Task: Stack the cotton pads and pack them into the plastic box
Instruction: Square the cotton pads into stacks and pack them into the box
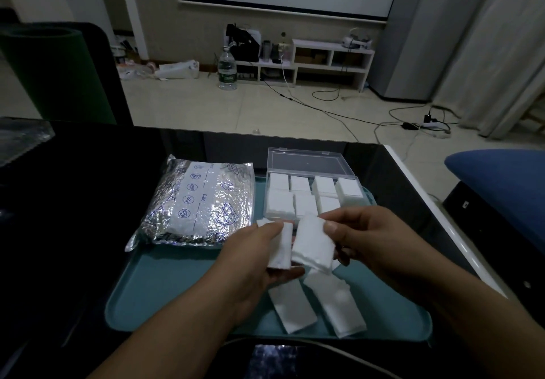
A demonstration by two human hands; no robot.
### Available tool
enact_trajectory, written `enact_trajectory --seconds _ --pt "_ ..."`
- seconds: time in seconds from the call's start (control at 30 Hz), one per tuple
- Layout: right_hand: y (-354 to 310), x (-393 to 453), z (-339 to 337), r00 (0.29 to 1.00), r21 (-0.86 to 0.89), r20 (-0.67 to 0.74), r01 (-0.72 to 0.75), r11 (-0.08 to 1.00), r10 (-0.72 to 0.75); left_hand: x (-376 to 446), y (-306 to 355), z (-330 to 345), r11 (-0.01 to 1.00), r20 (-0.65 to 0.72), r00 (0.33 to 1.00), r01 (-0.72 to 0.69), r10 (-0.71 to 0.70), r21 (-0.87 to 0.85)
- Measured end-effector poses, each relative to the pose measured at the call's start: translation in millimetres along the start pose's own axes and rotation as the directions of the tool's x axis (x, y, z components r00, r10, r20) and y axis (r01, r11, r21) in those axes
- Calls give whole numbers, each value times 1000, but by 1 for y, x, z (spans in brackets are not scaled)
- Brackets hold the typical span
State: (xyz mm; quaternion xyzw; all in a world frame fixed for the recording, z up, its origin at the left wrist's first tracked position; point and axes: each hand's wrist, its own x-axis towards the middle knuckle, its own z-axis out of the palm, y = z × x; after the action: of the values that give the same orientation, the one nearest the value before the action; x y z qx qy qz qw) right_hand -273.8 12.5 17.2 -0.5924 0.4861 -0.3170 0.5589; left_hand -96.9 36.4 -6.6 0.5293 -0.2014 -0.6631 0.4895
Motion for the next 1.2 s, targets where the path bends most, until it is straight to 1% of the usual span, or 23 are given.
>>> enact_trajectory --seconds 0.13,0.3,0.4,0.47,0.5,0.57,0.6,0.63,0.67,0.7,0.73,0.77,0.8,0.83,0.87,0.9,0.93,0.97,1.03,1.07,1.1,1.13,1.2 --pt "1 0 2 994 -126 -95 42 991 -54 -1 0 -1 1000 20 1000 -2 2 16" --pt "3 3 11 971 -181 -177 126 975 -158 -5 0 -1 996 75 996 -49 44 70" --pt "5 4 14 957 -303 -196 147 942 -213 -5 -1 0 990 81 994 -78 69 116" --pt "8 6 12 928 -364 -273 144 920 -253 -6 -2 -1 987 68 994 -96 88 130" --pt "8 7 11 909 -346 -325 144 927 -262 -6 -2 -1 986 64 993 -104 96 132" --pt "7 8 9 895 -226 -393 128 966 -211 -7 -1 -1 979 63 992 -123 114 161" --pt "5 8 7 913 -182 -375 95 979 -159 -7 -2 -1 974 56 990 -134 126 183" --pt "3 6 6 940 -179 -326 42 983 -99 -6 -2 -2 970 44 989 -145 139 198" --pt "4 5 4 964 -253 -262 -29 967 -40 -6 -2 -3 966 27 988 -154 151 206" --pt "8 5 2 980 -409 -199 -90 908 7 -4 -2 -4 963 9 986 -164 166 212" --pt "13 6 -1 986 -617 -161 -125 777 31 -3 -2 -4 960 -7 983 -175 181 219" --pt "16 6 -2 989 -794 -144 -127 594 19 -2 -2 -4 957 -18 981 -183 192 223" --pt "19 5 -1 989 -887 -144 -112 448 -38 -2 -2 -4 957 -23 980 -186 196 224" --pt "19 5 1 982 -911 -151 -94 401 -113 -3 -2 -3 958 -23 981 -182 192 222" --pt "18 5 1 971 -900 -153 -60 433 -183 -3 -2 -2 960 -18 983 -174 182 218" --pt "17 5 2 957 -866 -156 -14 500 -243 -4 -2 -1 964 -10 985 -166 172 209" --pt "18 7 1 950 -818 -172 10 575 -261 -4 -2 -1 967 -3 986 -161 165 198" --pt "17 9 1 956 -761 -187 4 649 -226 -5 -1 -1 969 2 987 -160 163 189" --pt "14 9 1 984 -653 -172 -78 754 -48 -4 0 -2 971 8 986 -163 164 175" --pt "15 9 0 988 -631 -147 -132 765 48 -3 0 -3 972 8 986 -163 164 167" --pt "16 8 -1 985 -646 -134 -173 744 113 -3 0 -3 973 6 986 -164 165 160" --pt "17 8 -3 980 -680 -145 -198 706 135 -3 0 -3 974 5 986 -166 168 155" --pt "20 9 -5 974 -767 -215 -214 605 73 -4 1 -3 975 8 986 -164 164 153"
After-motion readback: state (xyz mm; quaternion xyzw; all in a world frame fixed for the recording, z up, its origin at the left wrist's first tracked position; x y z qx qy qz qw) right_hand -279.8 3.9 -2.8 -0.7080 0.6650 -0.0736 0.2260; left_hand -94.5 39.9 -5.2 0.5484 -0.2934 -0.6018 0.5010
